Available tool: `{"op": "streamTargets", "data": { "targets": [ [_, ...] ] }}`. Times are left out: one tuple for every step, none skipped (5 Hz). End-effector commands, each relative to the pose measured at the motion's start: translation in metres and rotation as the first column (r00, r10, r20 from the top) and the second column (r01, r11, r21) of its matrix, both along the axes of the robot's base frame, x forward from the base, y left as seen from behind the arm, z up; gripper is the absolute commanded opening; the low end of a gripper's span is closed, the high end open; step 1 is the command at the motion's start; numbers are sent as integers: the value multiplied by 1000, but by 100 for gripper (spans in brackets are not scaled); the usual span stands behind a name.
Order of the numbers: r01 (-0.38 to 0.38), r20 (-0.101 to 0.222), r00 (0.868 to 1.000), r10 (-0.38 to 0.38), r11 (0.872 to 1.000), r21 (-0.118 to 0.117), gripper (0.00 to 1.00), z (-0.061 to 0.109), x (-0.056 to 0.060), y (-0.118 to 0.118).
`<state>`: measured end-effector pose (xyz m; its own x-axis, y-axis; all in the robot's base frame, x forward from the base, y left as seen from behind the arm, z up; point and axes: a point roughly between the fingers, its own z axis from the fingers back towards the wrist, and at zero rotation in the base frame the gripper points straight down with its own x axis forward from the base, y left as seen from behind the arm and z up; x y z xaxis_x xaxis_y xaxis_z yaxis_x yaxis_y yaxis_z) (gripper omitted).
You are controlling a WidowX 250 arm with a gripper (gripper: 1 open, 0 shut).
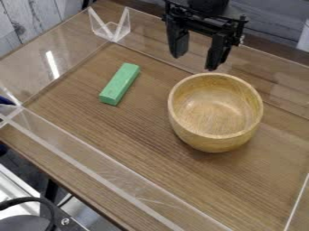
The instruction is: Put the green block in the brown bowl
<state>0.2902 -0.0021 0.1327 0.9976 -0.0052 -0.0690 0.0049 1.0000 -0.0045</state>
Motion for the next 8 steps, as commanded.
{"op": "streamTargets", "data": {
  "targets": [
    [-30, -8, 1000, 30, 1000, 8, 100, -3, -4, 17],
    [-71, -2, 997, 71, 997, 21, 100, -7, -17, 42],
    [-113, 21, 993, 113, 993, 24, 100, -9, -32, 71],
    [-139, 31, 990, 138, 990, 36, 100, -14, -33, 100],
    [-154, 28, 988, 152, 987, 51, 100, -23, -30, 114],
    [-157, 28, 987, 156, 986, 58, 100, -35, -24, 122],
    [-165, 32, 986, 163, 984, 67, 100, -45, -17, 129],
    [-175, 36, 984, 173, 982, 73, 100, -52, -12, 136]
  ]
}}
